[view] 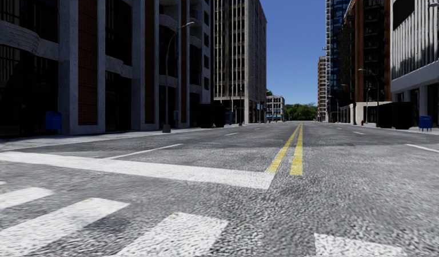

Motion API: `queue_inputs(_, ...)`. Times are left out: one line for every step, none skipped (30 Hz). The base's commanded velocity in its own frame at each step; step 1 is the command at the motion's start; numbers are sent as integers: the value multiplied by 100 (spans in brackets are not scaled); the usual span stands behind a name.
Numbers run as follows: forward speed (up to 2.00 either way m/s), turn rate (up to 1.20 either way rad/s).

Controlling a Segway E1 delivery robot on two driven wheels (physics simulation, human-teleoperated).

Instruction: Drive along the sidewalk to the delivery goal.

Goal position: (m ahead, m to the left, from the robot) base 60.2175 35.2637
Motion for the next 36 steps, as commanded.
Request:
queue_inputs(118, 58)
queue_inputs(123, 60)
queue_inputs(124, 60)
queue_inputs(124, 60)
queue_inputs(129, 60)
queue_inputs(134, 60)
queue_inputs(136, 61)
queue_inputs(136, 61)
queue_inputs(137, 65)
queue_inputs(138, 69)
queue_inputs(139, 70)
queue_inputs(139, 70)
queue_inputs(139, 70)
queue_inputs(139, 70)
queue_inputs(140, 70)
queue_inputs(140, 70)
queue_inputs(143, 70)
queue_inputs(147, 70)
queue_inputs(147, 70)
queue_inputs(151, 70)
queue_inputs(153, 71)
queue_inputs(154, 71)
queue_inputs(154, 71)
queue_inputs(154, 71)
queue_inputs(154, 71)
queue_inputs(154, 71)
queue_inputs(154, 71)
queue_inputs(154, 71)
queue_inputs(154, 74)
queue_inputs(154, 81)
queue_inputs(154, 81)
queue_inputs(154, 88)
queue_inputs(154, 91)
queue_inputs(154, 91)
queue_inputs(154, 91)
queue_inputs(154, 91)
